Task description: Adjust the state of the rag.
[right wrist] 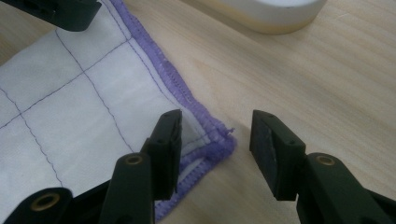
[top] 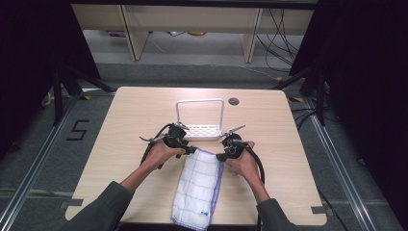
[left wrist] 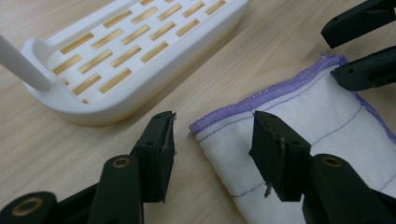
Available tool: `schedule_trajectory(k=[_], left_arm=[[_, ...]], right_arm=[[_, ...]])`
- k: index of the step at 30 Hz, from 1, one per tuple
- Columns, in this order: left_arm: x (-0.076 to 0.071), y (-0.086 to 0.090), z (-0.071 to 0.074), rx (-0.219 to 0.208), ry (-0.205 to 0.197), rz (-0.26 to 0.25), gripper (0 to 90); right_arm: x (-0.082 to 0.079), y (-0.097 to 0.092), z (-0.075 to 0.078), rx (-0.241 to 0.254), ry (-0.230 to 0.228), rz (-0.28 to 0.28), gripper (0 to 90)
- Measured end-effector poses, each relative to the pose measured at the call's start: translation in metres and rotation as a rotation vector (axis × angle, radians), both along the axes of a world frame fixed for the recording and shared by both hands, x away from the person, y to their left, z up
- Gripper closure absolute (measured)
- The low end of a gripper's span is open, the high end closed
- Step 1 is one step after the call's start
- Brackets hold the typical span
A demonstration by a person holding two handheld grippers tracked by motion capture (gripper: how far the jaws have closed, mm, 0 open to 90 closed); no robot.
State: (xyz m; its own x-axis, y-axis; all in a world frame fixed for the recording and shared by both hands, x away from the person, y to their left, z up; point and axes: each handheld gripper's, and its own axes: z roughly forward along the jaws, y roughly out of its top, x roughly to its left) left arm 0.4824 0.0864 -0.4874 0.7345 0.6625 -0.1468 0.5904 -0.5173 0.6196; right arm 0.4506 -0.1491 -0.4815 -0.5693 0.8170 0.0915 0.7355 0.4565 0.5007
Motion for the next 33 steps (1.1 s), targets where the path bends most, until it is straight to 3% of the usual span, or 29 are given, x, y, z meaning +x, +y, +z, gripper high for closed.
schedule_trajectory(k=[9, 11, 12, 19, 29, 31, 33], left_arm=[[-0.0016, -0.0047, -0.0047, 0.022, -0.024, -0.047, 62.1], [-0.0010, -0.0045, -0.0054, 0.030, -0.018, -0.054, 66.2], [-0.0005, -0.0043, -0.0060, 0.033, -0.014, -0.060, 67.8], [-0.0020, -0.0050, -0.0088, 0.045, -0.034, -0.082, 78.9], [-0.0041, -0.0001, -0.0092, 0.032, -0.041, -0.097, 85.6], [-0.0047, 0.0015, -0.0093, 0.026, -0.044, -0.098, 85.8], [-0.0057, 0.0029, -0.0079, 0.029, -0.045, -0.097, 85.9]], right_arm=[[0.0007, 0.0005, -0.0044, -0.007, 0.000, 0.017, 56.7], [-0.0005, 0.0014, -0.0045, -0.011, 0.021, -0.004, 57.5], [0.0005, 0.0009, -0.0058, -0.004, 0.001, 0.014, 57.9], [-0.0010, 0.0033, -0.0065, -0.006, 0.019, -0.004, 61.4], [-0.0001, 0.0020, -0.0091, 0.037, 0.031, 0.010, 76.7], [0.0001, 0.0026, -0.0091, 0.041, 0.003, 0.042, 79.4], [-0.0013, 0.0046, -0.0082, 0.033, 0.007, 0.032, 81.8]])
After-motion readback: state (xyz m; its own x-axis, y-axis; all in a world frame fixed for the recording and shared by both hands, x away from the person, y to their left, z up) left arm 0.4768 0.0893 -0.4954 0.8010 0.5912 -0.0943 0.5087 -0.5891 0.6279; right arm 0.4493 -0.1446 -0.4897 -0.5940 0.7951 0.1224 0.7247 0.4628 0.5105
